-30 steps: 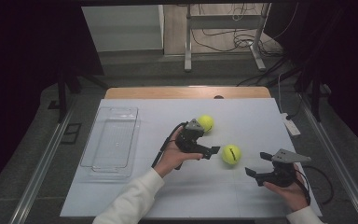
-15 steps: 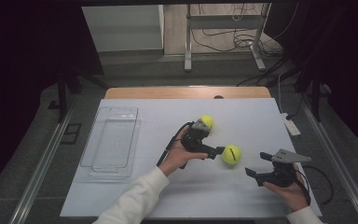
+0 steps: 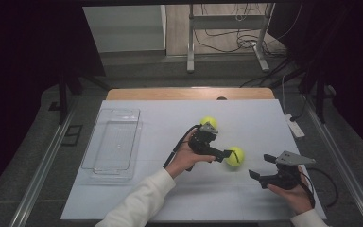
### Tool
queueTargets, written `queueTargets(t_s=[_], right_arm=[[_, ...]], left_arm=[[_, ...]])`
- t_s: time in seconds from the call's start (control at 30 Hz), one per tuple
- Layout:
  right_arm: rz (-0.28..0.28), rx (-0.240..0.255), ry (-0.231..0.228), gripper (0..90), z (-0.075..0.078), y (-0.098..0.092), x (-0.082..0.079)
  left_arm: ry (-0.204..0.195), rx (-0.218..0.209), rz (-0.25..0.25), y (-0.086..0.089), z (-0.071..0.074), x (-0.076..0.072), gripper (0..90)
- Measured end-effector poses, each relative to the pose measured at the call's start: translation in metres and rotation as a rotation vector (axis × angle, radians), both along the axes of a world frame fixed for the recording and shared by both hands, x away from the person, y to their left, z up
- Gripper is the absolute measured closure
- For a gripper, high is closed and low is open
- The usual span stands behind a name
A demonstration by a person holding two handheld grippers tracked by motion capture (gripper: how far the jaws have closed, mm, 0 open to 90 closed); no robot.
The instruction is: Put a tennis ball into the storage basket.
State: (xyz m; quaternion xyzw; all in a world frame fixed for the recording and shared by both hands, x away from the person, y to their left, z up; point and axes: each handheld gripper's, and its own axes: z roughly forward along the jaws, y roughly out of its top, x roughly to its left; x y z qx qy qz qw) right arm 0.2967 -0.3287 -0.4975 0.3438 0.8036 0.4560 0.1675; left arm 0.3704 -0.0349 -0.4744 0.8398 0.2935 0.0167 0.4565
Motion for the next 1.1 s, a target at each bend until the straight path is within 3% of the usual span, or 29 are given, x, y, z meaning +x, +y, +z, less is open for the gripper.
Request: queueTargets(t_s=[1.1], right_arm=[[0.013,-0.015,-0.001,9.9,0.0,0.002,-0.001]], left_arm=[[0.055,0.055,-0.052,-0.033,-0.021,0.012,8.9]])
